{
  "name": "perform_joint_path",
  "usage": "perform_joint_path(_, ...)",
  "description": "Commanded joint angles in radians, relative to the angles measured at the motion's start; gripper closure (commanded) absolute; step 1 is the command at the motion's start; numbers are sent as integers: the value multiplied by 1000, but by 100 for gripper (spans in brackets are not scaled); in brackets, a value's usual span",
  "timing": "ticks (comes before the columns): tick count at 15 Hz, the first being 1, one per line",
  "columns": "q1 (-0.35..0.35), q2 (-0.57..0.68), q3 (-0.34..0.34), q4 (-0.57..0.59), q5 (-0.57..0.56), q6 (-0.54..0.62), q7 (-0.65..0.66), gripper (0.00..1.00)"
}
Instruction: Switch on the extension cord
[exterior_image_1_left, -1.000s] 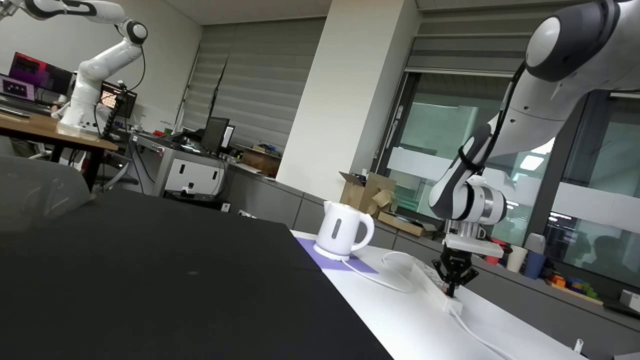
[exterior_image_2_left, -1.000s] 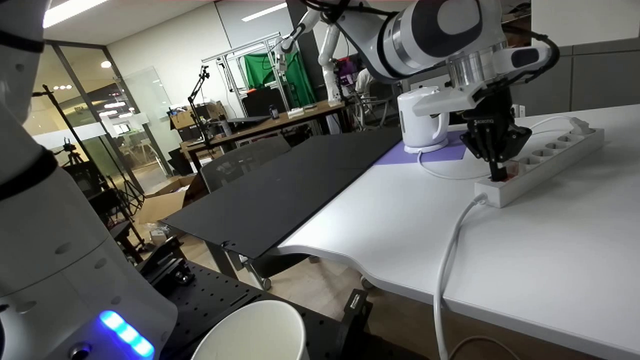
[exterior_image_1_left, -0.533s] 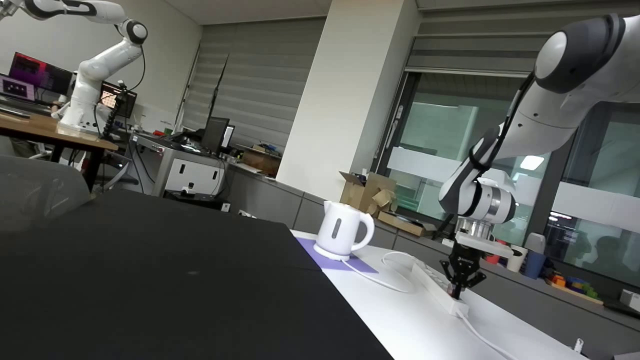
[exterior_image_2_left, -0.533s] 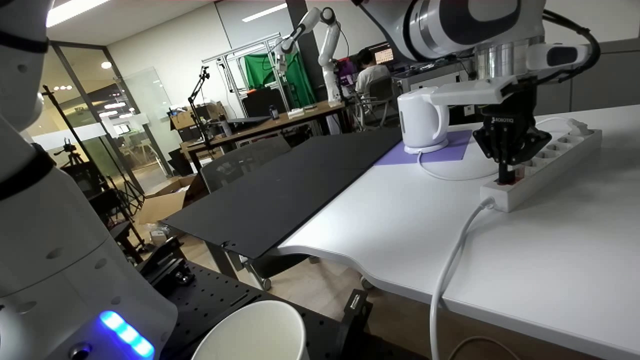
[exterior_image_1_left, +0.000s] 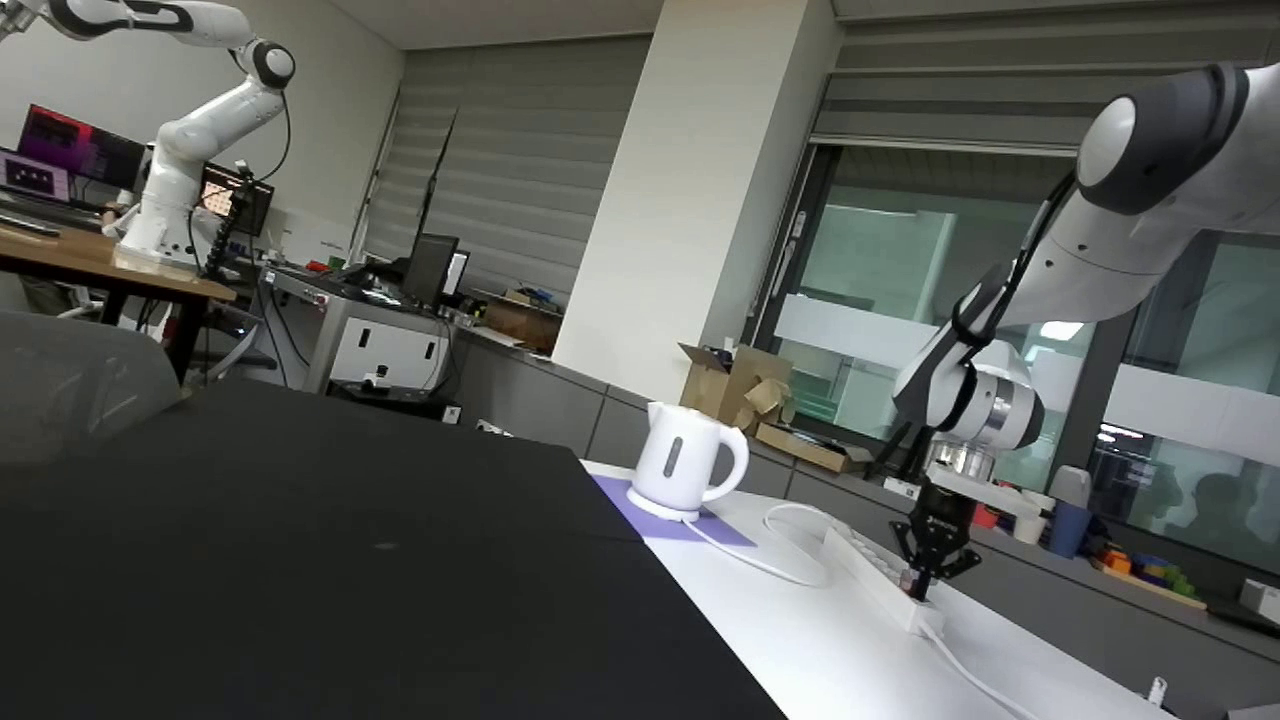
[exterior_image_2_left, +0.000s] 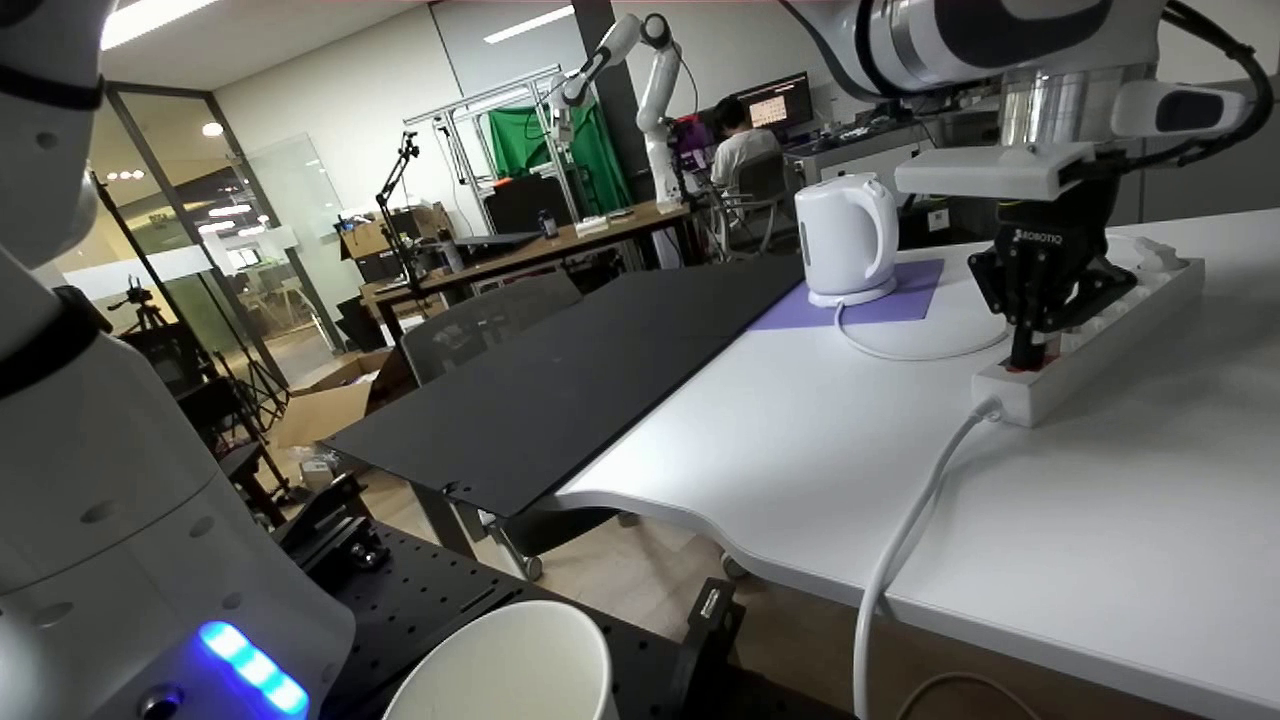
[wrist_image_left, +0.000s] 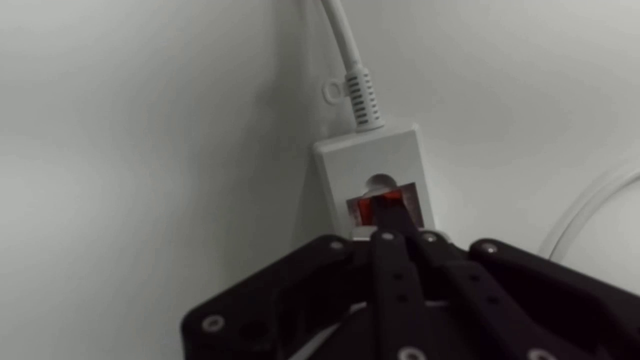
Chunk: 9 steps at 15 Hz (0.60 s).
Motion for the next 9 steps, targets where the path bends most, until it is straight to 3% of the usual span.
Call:
perform_joint_path(1,-30,83,15,84,27,-67,-21,100)
perform_joint_path(9,-12,46,5,114,26,-125,-9,100)
